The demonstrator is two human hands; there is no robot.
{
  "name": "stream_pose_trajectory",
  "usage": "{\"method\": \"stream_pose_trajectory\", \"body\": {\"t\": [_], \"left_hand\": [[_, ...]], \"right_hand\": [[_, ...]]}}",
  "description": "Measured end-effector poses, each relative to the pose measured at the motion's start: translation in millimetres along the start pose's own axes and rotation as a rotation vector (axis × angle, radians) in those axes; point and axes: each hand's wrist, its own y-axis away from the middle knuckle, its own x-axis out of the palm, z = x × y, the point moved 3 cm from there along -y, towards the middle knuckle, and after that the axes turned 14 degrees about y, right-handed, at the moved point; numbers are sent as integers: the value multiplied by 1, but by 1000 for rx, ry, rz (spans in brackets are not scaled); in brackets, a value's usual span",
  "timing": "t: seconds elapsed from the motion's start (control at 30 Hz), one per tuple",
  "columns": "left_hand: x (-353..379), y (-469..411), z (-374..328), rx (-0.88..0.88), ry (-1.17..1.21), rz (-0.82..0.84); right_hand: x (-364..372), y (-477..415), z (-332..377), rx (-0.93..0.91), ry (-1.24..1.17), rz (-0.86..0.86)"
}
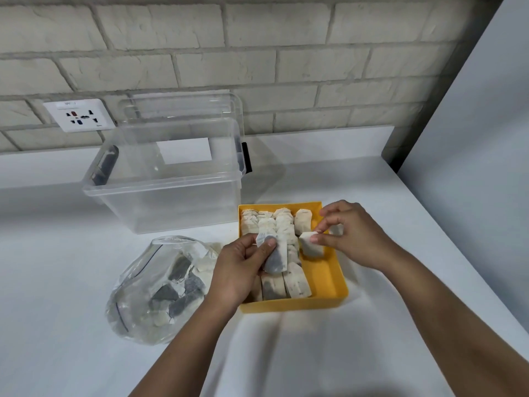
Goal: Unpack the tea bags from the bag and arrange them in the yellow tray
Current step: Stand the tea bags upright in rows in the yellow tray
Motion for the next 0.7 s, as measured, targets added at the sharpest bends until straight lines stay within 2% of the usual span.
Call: {"method": "stream_pose_trajectory", "body": {"t": [0.1, 0.2, 0.43, 0.6, 0.7], "left_hand": [[4, -2, 0, 9, -60, 18], [7, -2, 2, 12, -92, 22], [2, -1, 5, -10, -55, -17], [1, -2, 2, -1, -10, -14], [3, -2, 0, -34, 97, -28]], "right_hand": [[17, -17, -14, 74, 160, 68], [34, -35, -19, 135, 232, 34], [54, -57, -24, 276, 241, -148], [50, -55, -20, 299, 264, -113], [29, -34, 1, 216, 175, -298]]}}
